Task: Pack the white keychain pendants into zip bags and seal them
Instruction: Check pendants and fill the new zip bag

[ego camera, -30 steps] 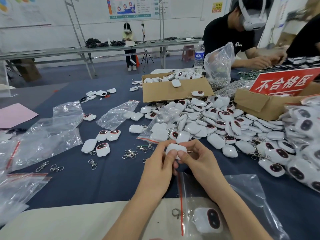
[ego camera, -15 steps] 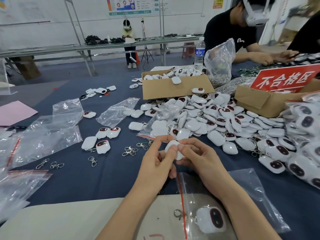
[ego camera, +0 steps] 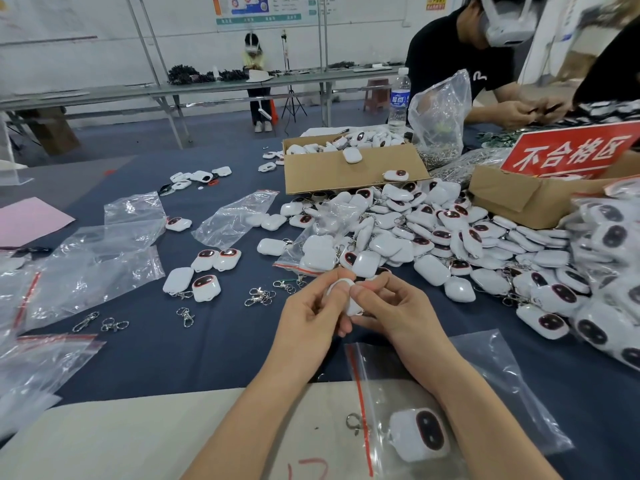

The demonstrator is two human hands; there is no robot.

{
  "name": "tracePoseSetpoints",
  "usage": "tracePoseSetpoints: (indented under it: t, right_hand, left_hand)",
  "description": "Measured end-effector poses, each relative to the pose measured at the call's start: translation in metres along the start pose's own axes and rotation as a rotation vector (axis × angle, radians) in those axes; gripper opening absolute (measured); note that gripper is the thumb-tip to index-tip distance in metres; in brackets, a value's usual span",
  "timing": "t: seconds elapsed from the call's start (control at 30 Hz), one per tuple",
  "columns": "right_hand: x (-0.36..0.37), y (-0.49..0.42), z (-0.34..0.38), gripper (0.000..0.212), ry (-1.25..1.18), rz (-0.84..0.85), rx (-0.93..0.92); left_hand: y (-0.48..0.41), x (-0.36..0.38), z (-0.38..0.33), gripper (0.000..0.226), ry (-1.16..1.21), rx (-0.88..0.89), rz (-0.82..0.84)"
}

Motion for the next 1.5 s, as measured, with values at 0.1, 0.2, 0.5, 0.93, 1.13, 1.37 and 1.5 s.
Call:
tracePoseSetpoints:
  t: [0.1,0.2,0.5,0.93,1.13,1.37,1.5]
  right_hand:
    - [0.0,0.001,-0.001,0.016,0.017,0.004,-0.003]
    - [0.0,0.001,-0.001,0.012,0.025,0.007,-0.007]
    - [-0.002,-0.003,-0.004,0.028,-0.089,0.062,0.02]
    - [0.001,-0.002,-0.004,0.03,-0.076,0.019,0.028]
    - [-0.001,-0.002,-0.003,0.023,-0.107,-0.054,0.013]
    - [-0.004,-0.005,-0.005,0.025,-0.169,-0.077,0.005]
    - [0.004,-0.003,-0.004,0.043,-0.034,0.026,-0.005]
  left_hand:
    - [0.0,0.0,0.0,0.022,0.002,-0.008,-0.007]
    - [0.001,-0.001,0.0,0.022,-0.012,0.001,-0.012]
    - [0.002,-0.003,-0.003,0.028,-0.321,0.105,-0.152]
    - [0.002,-0.01,-0.003,0.022,-0.217,0.047,-0.183]
    - [0.003,-0.01,-0.004,0.024,-0.078,0.034,-0.183]
    - [0.005,0.002,-0.014,0.042,-0.299,0.117,-0.117]
    - [0.002,-0.006,-0.005,0.04,-0.3,0.063,-0.189]
Point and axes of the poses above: each hand's wrist, its own y-axis away from the middle knuckle, its own x-axis out of the palm, z = x × y, the point moved 6 cm from there along -y, towards the middle knuckle, and after that the axes turned 15 degrees about -y, right-handed, at the moved point
